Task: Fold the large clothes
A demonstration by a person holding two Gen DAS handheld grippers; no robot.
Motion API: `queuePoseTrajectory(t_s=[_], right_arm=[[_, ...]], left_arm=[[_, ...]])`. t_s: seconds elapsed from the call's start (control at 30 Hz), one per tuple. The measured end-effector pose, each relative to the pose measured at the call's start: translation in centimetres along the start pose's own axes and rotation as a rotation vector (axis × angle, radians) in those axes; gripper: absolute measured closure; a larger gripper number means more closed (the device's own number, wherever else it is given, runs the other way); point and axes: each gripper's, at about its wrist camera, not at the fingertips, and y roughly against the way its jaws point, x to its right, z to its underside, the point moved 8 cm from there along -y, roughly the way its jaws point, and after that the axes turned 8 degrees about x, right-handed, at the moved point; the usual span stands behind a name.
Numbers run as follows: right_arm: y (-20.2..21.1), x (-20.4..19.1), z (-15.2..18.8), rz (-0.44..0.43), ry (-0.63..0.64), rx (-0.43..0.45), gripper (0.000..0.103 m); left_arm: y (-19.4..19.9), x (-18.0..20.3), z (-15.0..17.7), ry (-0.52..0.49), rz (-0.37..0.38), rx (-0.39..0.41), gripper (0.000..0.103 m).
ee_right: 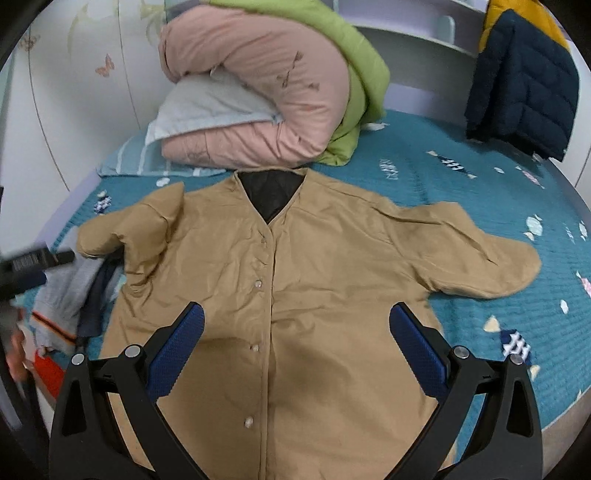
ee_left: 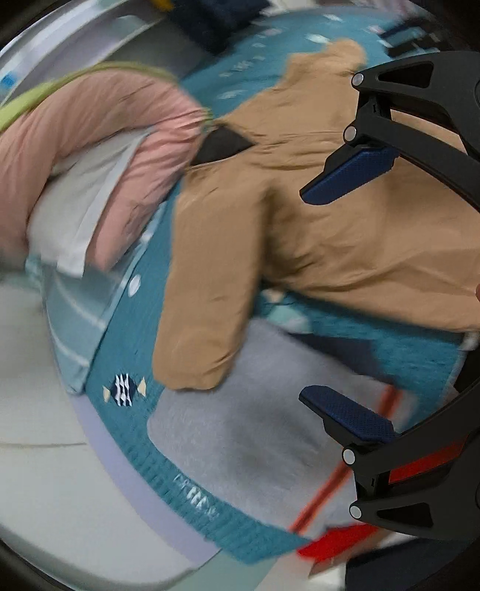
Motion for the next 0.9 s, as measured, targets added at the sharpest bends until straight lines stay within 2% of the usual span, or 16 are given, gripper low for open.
queuePoseTrajectory(t_s=[0.2, 0.43, 0.47, 0.53, 0.57, 0.6, 0.63, 0.67, 0.73, 0.8, 0.9], right_arm=[[-4.7, -2.3, 0.2, -0.034, 0.038, -0.042, 0.006], [-7.5, -4.3, 0.5, -0.057, 0.072, -0.065, 0.006], [-7.8, -4.6, 0.5, -0.062, 0.075, -0.067, 0.006], [-8.5, -5.3, 0.2, -0.073, 0.077, -0.068, 0.006], [-8.9, -5.7, 0.0, -0.083, 0.076, -0.067, 0.006], [-9.4, -6.1, -0.1, -0.094, 0.074, -0.069, 0.006], [-9.7, -6.5, -0.2, -0.101, 0.073, -0.071, 0.006], [-10.3, -7.1, -0.3, -0.111, 0.072, -0.071, 0.006], [-11.5, -8.2, -0.5, -0.122, 0.088, -0.075, 0.006], [-12.7, -9.2, -0.5, -0.131, 0.096, -0.086, 0.006], [-14.7, -11.8, -0.8, -0.178, 0.109, -0.091, 0.006]], left_arm=[[-6.2, -2.8, -2.9, 0.075, -0.012, -0.061, 0.005], [-11.3, -4.0, -3.5, 0.129, 0.017, -0.14, 0.008], [-11.6, -4.2, -3.5, 0.128, 0.007, -0.149, 0.013], [-11.8, -4.2, -3.7, 0.11, -0.004, -0.139, 0.043], [-11.8, -4.5, -4.0, 0.103, -0.003, -0.122, 0.054], [-12.0, -4.6, -4.1, 0.107, 0.014, -0.119, 0.081], [-12.0, -4.7, -4.1, 0.117, 0.029, -0.123, 0.093], [-11.8, -5.1, -4.2, 0.133, 0.04, -0.119, 0.094], [-10.3, -5.8, -5.1, 0.132, 0.022, -0.058, 0.096], [-6.8, -6.6, -7.1, 0.114, -0.004, 0.062, 0.096], [-0.9, -7.2, -9.9, 0.094, 0.003, 0.216, 0.096]])
